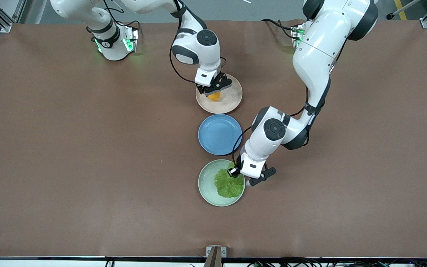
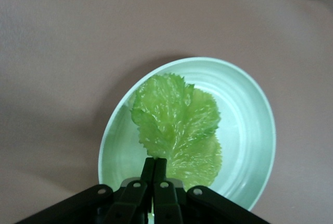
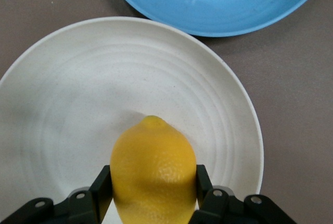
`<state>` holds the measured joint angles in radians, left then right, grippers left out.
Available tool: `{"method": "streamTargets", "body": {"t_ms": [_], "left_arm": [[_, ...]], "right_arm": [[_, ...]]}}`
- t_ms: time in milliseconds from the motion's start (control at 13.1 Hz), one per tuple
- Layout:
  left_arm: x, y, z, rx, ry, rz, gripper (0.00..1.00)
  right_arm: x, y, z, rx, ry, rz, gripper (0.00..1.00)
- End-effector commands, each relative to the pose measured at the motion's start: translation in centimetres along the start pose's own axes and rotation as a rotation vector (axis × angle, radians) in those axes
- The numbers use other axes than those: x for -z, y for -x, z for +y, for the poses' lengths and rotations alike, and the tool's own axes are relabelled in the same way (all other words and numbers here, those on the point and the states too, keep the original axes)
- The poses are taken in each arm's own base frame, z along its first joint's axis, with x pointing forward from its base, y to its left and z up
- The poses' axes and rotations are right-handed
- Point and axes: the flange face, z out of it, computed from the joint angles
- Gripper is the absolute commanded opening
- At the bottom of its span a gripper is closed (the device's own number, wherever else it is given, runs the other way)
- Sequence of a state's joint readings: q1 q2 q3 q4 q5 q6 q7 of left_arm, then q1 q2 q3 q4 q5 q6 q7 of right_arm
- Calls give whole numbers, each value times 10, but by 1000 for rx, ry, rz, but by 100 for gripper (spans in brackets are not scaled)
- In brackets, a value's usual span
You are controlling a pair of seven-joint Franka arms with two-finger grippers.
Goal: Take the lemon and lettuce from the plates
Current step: 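Lift the lemon with the right gripper while the left gripper carries the lettuce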
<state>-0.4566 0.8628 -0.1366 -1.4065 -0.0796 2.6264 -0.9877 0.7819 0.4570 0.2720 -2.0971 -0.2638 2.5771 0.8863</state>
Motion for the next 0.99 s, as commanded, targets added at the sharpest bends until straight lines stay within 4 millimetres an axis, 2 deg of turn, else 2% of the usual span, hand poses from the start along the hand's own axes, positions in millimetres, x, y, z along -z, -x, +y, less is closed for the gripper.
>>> {"method": "streamTargets", "body": {"t_ms": [0,76,229,306,382,535,688,764,840,917], "left_arm": [[38,-17,10,33,31,27,0],[53,-20,15,31,36,31,0],[85,-23,23,27,22,23,0],[107,-34,23,37,7,17,0],[131,-38,25,39,-2,12,0],[170,-50,18,39,-56,-10,0],[204,-61,-11,-36,-141,-67,0],[218,-64,-30,-72,-171,-91,0],[228,-66,-53,-106,-187,-106,0],[228,-65,-79,-151,-209,-127,0]], "right_arm": [[14,-24,21,-113,13,33,0],[38,-46,48,-187,17,41,0],[85,-78,90,-383,-47,27,0],[103,-95,122,-466,-62,20,0],[113,-108,163,-491,-35,-2,0],[123,-128,269,-507,-14,-60,0],[122,-135,364,-523,-43,-90,0],[120,-134,405,-535,-44,-91,0],[119,-131,432,-538,-45,-95,0],[118,-128,456,-547,-46,-94,0]]}}
